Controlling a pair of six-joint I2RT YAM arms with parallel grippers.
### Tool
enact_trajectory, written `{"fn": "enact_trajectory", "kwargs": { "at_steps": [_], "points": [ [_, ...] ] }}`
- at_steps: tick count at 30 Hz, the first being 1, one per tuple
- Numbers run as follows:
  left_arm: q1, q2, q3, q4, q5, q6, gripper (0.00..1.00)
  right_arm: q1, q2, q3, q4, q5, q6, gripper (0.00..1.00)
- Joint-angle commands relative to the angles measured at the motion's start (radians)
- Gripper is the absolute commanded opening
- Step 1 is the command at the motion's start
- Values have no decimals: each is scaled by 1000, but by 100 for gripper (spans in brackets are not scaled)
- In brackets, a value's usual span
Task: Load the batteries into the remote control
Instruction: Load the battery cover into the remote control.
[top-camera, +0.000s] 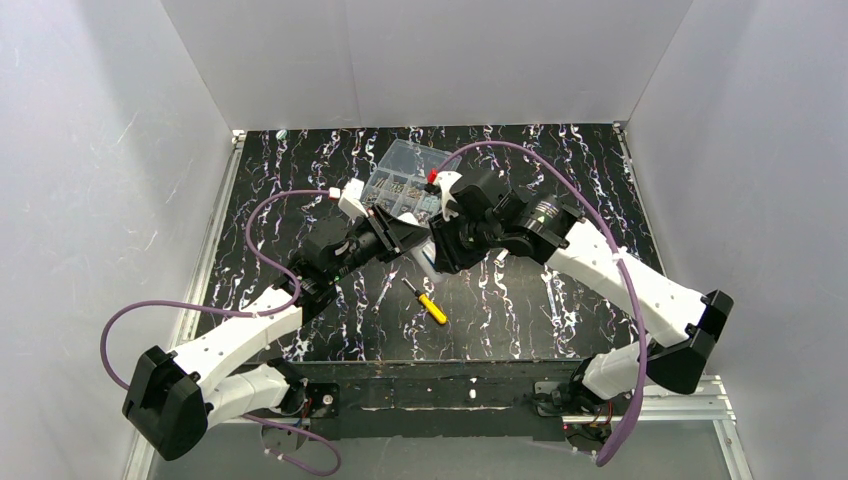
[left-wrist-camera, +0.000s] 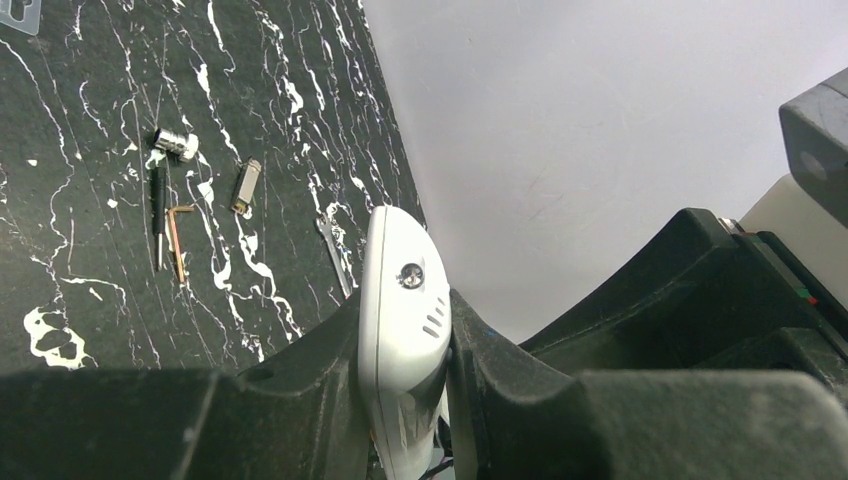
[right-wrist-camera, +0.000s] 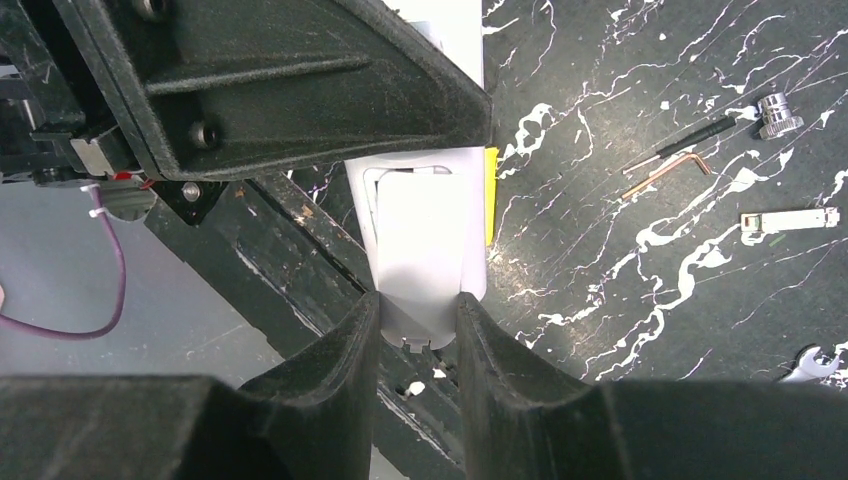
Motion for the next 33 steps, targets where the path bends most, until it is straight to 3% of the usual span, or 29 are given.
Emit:
{"fn": "enact_trajectory", "kwargs": {
  "at_steps": [1,21,33],
  "points": [
    [3,-12,47,73,26,3,0,5,18,56,28,-1,-12,23],
    [3,-13,52,76,21,-33,0,19,81,89,-14,98,-44,22],
    [3,-36,33,87,0,-113,0,19,93,116,3,124,-106,27]
  ]
}}
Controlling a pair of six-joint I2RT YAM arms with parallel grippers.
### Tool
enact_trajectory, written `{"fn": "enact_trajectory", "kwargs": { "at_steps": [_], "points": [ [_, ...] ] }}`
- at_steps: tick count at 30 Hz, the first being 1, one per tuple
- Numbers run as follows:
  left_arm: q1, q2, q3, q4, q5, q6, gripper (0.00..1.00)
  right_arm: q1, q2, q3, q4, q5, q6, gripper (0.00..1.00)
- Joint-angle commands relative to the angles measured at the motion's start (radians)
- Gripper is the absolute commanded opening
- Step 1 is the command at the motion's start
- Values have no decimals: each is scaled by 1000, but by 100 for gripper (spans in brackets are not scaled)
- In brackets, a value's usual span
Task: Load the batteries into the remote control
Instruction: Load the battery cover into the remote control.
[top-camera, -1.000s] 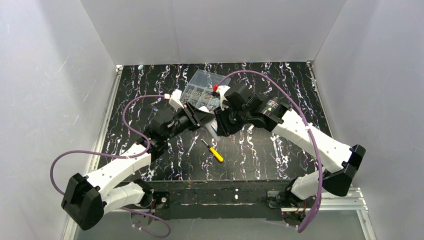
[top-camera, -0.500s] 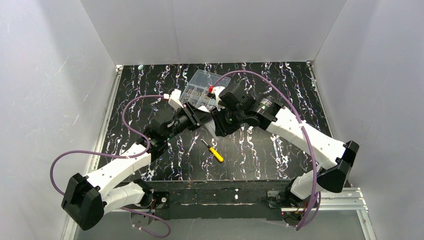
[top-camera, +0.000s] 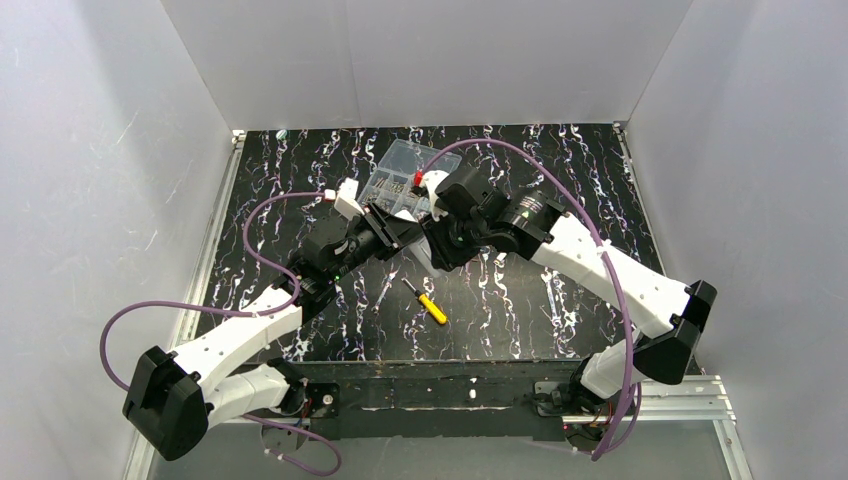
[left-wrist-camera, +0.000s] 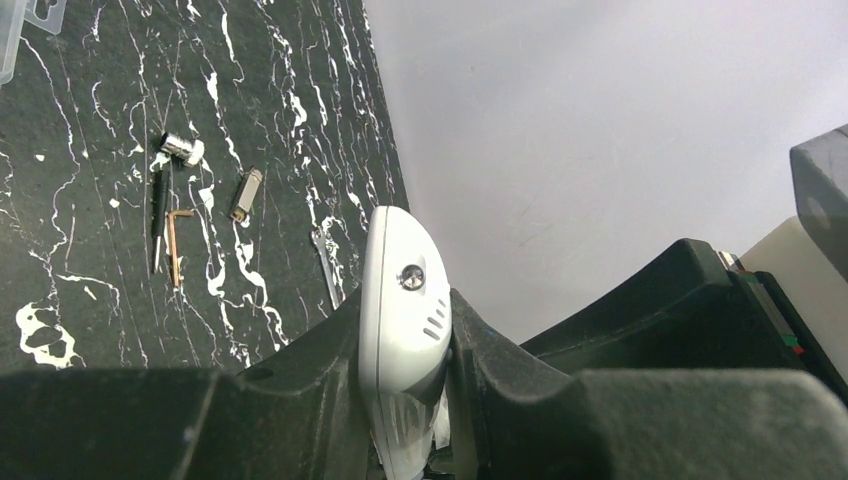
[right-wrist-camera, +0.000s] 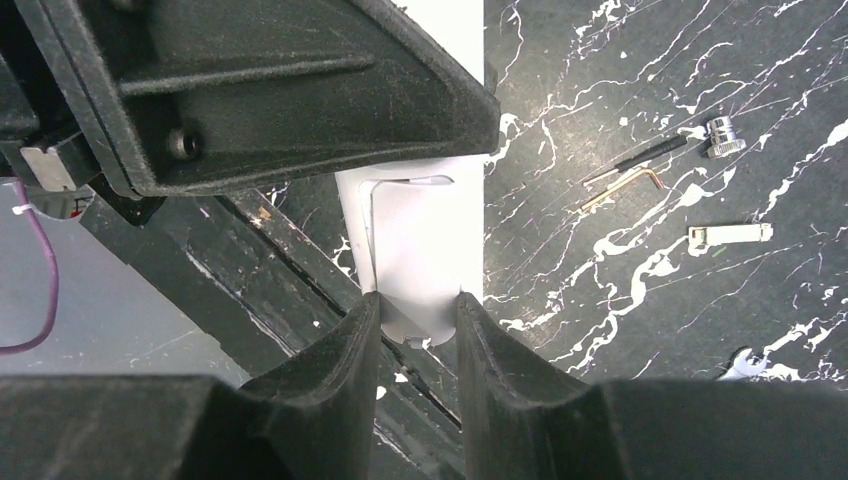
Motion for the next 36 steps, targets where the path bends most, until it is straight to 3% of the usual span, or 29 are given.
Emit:
{"fn": "enact_trajectory", "kwargs": {
  "at_steps": [1,36],
  "points": [
    [-5,-38,32,94,41,-53,0,-3,19,49,42,41,-37,28],
    [-6,-37,-1,127,21,-81,0,-3,33,74,84,19,-20,58]
  ]
}}
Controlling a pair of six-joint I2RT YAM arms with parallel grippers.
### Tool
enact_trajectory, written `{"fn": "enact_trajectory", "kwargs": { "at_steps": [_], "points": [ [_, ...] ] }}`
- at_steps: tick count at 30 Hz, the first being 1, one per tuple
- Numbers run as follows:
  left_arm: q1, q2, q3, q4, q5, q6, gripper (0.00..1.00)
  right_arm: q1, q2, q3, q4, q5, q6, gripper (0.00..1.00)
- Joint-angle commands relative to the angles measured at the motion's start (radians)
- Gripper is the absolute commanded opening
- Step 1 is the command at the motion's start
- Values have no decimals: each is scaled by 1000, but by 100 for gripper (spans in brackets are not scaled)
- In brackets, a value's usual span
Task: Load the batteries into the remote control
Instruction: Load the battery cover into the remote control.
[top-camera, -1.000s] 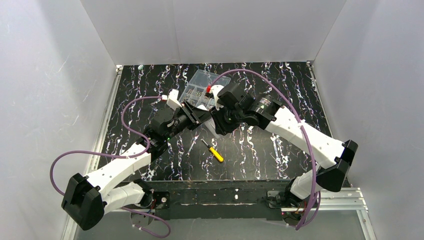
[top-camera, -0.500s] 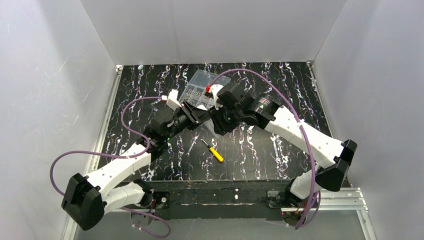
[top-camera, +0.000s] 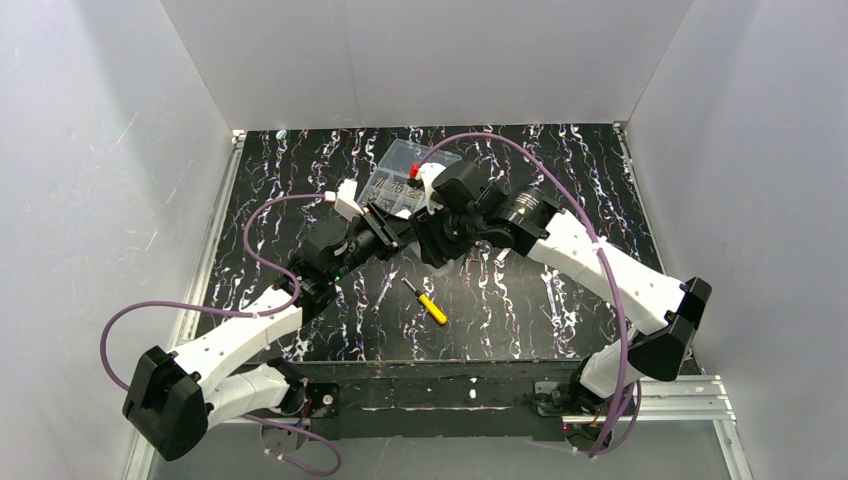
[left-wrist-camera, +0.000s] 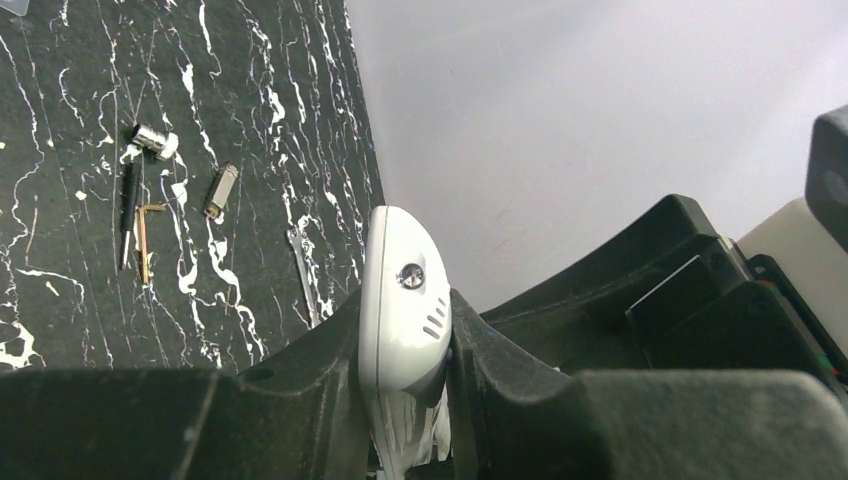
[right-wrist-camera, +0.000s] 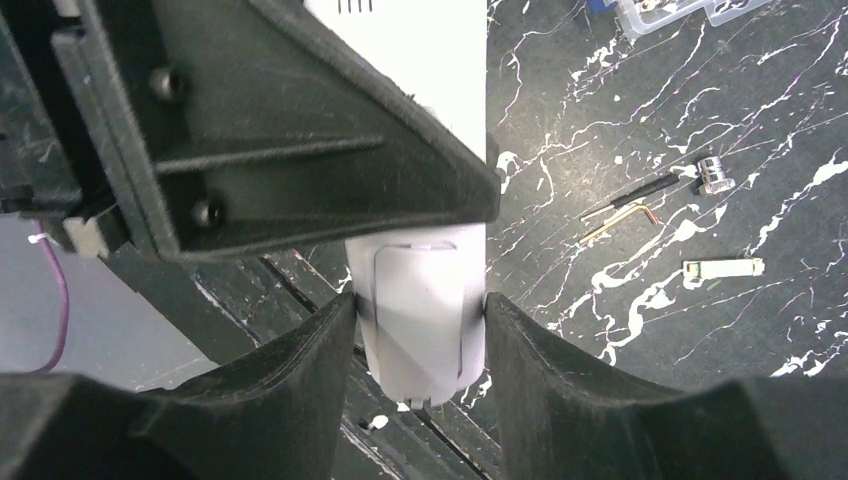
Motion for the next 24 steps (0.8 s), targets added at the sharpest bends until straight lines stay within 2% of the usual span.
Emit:
{"fn": "enact_trajectory", "kwargs": {
  "at_steps": [1,10,15,18,20,24],
  "points": [
    [-7,-38,6,105,31,-18,0,-2,11,45,40,21,-9,59],
    [-7,-39,1,105,32,-15,0,-2,1,61,40,43,-13,63],
    [-7,-36,-5,110,30,-16,0,-2,-23,66,68,16,-5,71],
    [-8,-35,-13,115,27,-15,0,-3,-83,65,109,-6,56,77],
    [-8,-36,-12,121,22,-13,0,-18,-178,-20,175,12,145,81],
    [-8,-28,-9,155,9,-29,0,-89,-476,-474,562,72,525,85]
  ]
}}
